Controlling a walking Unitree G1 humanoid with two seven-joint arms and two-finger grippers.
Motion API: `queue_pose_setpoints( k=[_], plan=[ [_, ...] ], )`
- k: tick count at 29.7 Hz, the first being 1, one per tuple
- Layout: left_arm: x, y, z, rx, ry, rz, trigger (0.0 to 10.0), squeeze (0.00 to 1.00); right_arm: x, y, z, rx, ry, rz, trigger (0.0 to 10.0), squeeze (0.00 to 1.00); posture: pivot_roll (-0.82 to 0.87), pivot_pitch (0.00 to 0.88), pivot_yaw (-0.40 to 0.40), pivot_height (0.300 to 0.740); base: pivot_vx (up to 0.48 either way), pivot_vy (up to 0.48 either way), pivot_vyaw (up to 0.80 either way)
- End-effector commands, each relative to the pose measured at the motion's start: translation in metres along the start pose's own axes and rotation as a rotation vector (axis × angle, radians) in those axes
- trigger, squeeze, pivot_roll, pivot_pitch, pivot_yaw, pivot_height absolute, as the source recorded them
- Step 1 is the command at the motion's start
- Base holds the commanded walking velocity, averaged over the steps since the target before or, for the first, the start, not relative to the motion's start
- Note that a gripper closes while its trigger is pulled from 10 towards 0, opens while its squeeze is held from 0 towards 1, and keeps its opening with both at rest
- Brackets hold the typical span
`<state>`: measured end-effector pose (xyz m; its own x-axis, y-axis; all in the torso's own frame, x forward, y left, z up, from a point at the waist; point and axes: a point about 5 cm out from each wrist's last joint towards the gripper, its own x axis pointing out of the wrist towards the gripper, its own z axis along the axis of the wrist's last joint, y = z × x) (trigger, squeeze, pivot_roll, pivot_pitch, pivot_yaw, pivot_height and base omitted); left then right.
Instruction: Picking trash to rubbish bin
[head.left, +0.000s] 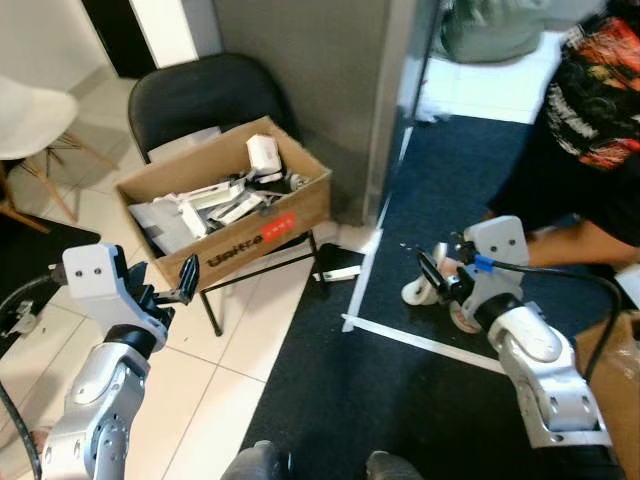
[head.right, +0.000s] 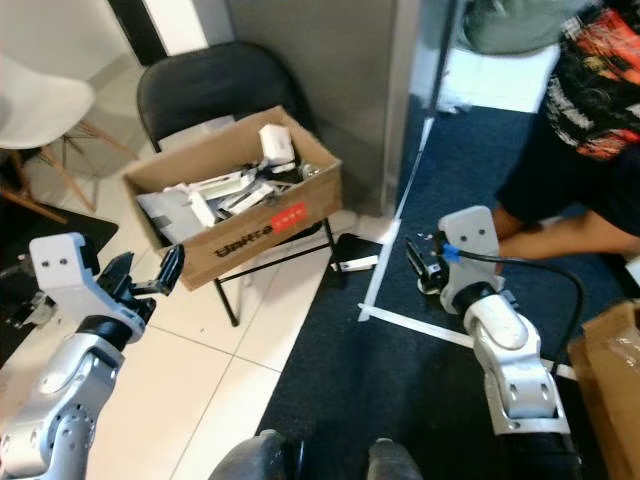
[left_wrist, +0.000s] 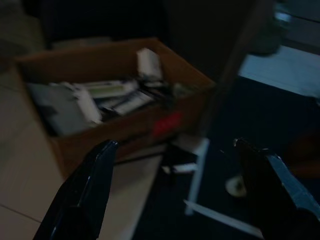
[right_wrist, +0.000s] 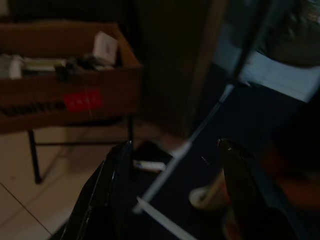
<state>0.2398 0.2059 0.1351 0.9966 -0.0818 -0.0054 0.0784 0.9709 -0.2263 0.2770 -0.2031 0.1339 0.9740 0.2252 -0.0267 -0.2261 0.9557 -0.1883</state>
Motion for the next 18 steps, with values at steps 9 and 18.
queue_pose_setpoints(
  k=[9,18],
  plan=[
    [-0.0034,0.005,-0.0043,0.018,0.026,0.024,10.0,0.0,-0.0001,0.0043,-0.0012,0.011,0.004,0.015,10.0,0.0,-0.12,0.079,0.039,0.74,-0.363,0.0,0.0],
    [-0.0038,0.0047,-0.0041,0.018,0.026,0.024,10.0,0.0,-0.0004,0.0043,-0.001,0.01,0.005,0.016,10.0,0.0,-0.12,0.08,0.039,0.74,-0.366,0.0,0.0]
  ],
)
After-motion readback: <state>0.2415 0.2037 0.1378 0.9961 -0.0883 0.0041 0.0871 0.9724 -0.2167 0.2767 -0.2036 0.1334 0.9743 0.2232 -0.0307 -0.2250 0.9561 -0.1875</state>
